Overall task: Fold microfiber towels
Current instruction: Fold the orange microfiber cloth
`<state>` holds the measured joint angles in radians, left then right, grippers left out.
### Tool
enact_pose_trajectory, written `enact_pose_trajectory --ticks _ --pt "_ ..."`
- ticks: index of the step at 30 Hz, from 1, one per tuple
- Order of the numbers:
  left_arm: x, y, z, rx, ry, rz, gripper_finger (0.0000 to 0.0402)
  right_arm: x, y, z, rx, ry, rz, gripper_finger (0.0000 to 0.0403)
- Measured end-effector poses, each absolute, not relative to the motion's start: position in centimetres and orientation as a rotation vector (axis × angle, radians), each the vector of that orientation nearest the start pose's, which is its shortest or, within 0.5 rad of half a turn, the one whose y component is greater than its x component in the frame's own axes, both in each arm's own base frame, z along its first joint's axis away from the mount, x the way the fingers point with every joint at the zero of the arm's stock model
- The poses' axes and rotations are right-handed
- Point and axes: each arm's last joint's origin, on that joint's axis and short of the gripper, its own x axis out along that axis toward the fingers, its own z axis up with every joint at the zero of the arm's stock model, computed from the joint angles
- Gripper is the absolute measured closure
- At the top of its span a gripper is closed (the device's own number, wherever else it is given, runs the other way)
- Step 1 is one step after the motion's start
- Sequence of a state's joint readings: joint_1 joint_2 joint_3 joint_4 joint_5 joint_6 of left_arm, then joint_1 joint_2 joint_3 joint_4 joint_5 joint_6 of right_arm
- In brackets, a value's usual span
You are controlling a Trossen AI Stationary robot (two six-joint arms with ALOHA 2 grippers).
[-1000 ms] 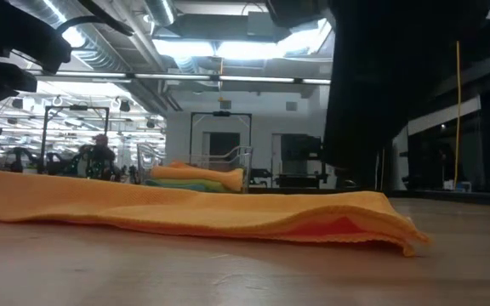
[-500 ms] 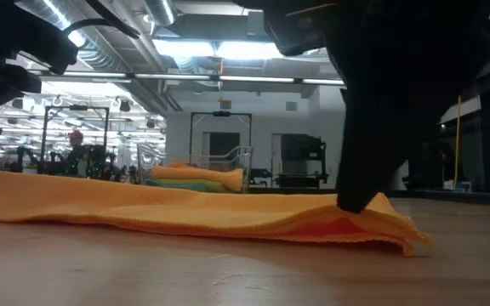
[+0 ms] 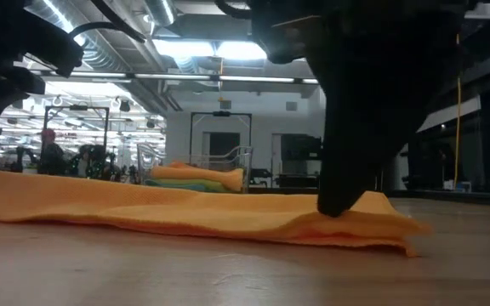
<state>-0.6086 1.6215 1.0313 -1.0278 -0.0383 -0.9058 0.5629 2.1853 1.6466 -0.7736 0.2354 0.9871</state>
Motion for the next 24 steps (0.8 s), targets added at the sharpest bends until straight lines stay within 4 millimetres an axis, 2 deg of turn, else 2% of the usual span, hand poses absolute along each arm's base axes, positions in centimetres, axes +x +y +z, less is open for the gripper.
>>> enact_pose_trajectory --ticks 4,8,10,14,18,21,24 --pt "21.9 -15.1 18.4 -0.186 1.565 0.28 0.0184 37.4 22.8 15.2 0.356 1.192 -0.333 0.0301" --pt "21.9 -15.1 18.4 -0.185 1.565 0.279 0.0184 37.4 22.8 15.2 0.386 1.199 -0.341 0.0372" --pt "21.9 -15.1 18.4 -0.185 1.565 0.279 0.0184 37.4 22.8 15.2 0.406 1.201 -0.348 0.0393" --pt "21.8 -15.2 18.4 -0.165 1.569 0.262 0.0189 37.6 23.0 15.9 0.433 1.188 -0.355 0.0398" --pt "21.6 -15.4 18.4 -0.148 1.574 0.25 0.0212 38.2 23.2 17.1 0.438 1.138 -0.356 0.04" --pt "21.4 -15.6 18.4 -0.126 1.576 0.227 0.0242 38.3 23.3 17.9 0.426 1.127 -0.371 0.04" --pt "21.3 -15.8 18.4 -0.113 1.573 0.218 0.0287 38.2 23.2 18.7 0.407 1.152 -0.393 0.0401"
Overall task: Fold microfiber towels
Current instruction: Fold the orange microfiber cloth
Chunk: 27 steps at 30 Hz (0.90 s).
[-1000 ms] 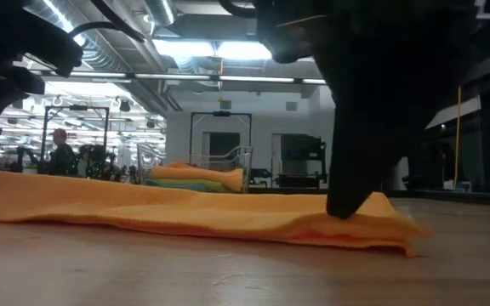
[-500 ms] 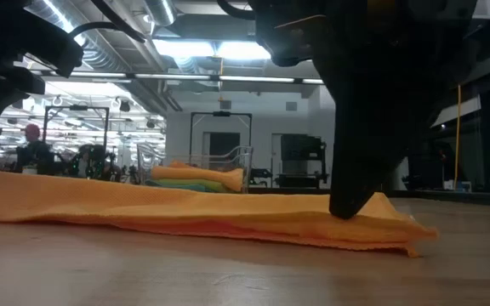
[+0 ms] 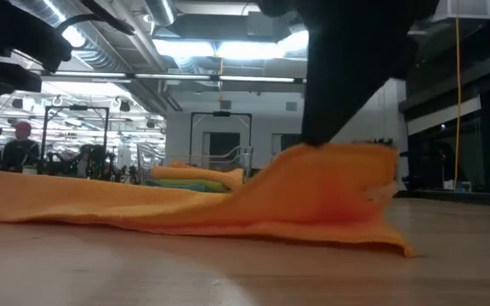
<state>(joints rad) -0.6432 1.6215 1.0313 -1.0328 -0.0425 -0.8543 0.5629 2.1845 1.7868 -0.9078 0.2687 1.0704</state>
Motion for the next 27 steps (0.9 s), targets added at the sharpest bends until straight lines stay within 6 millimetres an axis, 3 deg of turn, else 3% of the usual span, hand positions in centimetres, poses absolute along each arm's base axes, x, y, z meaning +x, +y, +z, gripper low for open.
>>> enact_pose_trajectory --ticks 5,9,14,20,27 --pt "21.1 -15.5 18.5 -0.061 1.559 0.261 0.0389 37.8 22.9 20.4 0.366 1.191 -0.43 0.0401" --pt "20.5 -14.7 19.7 -0.025 1.597 0.305 0.04 37.6 22.7 21.9 0.317 1.191 -0.471 0.0402" --pt "20.1 -14.0 23.2 0.089 1.601 0.375 0.0401 37.2 22.2 24.4 0.251 1.18 -0.531 0.0402" --pt "21.2 -11.6 26.7 0.249 1.499 0.49 0.0401 36.8 20.3 26.6 0.177 1.176 -0.655 0.0403" --pt "23.3 -7.2 27.1 0.347 1.495 0.586 0.0401 37.4 17.7 27.0 0.099 1.209 -0.719 0.0403"
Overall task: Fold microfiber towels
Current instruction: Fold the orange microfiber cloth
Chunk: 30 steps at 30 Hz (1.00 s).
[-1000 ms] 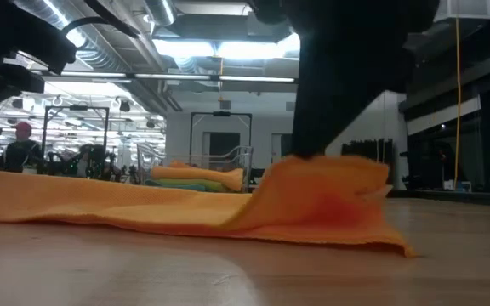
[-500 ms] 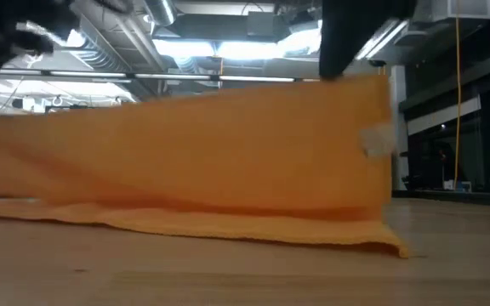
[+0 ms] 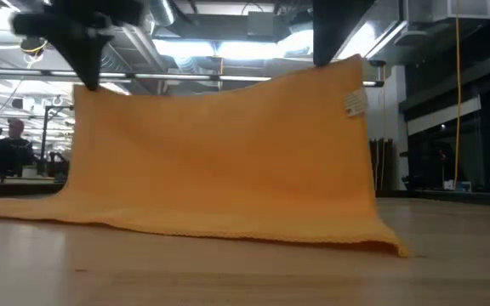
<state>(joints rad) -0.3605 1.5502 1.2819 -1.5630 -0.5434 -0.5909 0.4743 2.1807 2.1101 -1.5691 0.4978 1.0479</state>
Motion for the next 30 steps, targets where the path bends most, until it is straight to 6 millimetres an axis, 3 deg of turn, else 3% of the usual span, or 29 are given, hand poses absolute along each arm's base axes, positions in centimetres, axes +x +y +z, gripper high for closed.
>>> enact_pose_trajectory --ticks 7,19,25,30 --pt "25.1 -2.6 26.8 0.32 1.521 0.591 0.0401 38.7 14.0 26.0 -0.002 1.232 -0.778 0.0403" --pt "26.5 3.2 26.5 0.226 1.515 0.552 0.0401 39.2 7.7 22.2 -0.142 1.421 -0.862 0.0403" --pt "26.5 5.5 24.2 0.2 1.499 0.578 0.0401 40.0 6.3 21.6 -0.149 1.407 -0.815 0.0403" --pt "25.2 6.0 22.1 0.194 1.582 0.586 0.0401 40.6 6.0 21.5 -0.1 1.395 -0.77 0.0403"
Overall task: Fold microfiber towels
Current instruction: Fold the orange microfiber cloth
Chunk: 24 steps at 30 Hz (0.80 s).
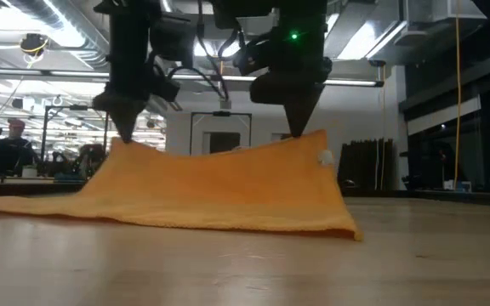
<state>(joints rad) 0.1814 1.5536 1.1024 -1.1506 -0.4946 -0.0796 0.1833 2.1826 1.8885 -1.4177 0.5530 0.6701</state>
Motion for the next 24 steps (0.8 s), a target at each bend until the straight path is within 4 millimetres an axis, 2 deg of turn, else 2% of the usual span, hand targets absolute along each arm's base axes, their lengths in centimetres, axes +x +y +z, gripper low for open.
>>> enact_pose_trajectory --ticks 3,7,15,24 --pt "24.9 5.6 22.1 0.194 1.613 0.59 0.0401 40.8 6.4 21.3 -0.048 1.398 -0.732 0.0403" --pt "25.0 4.3 22.1 0.176 1.628 0.535 0.0401 41.3 8.3 21.3 -0.011 1.339 -0.663 0.0403" --pt "24.9 0.0 22.0 0.143 1.635 0.421 0.0401 41.3 11.9 21.2 0.053 1.265 -0.58 0.0403" --pt "23.5 -4.6 22.2 0.169 1.679 0.408 0.0401 40.0 15.8 21.2 0.103 1.255 -0.524 0.0403"
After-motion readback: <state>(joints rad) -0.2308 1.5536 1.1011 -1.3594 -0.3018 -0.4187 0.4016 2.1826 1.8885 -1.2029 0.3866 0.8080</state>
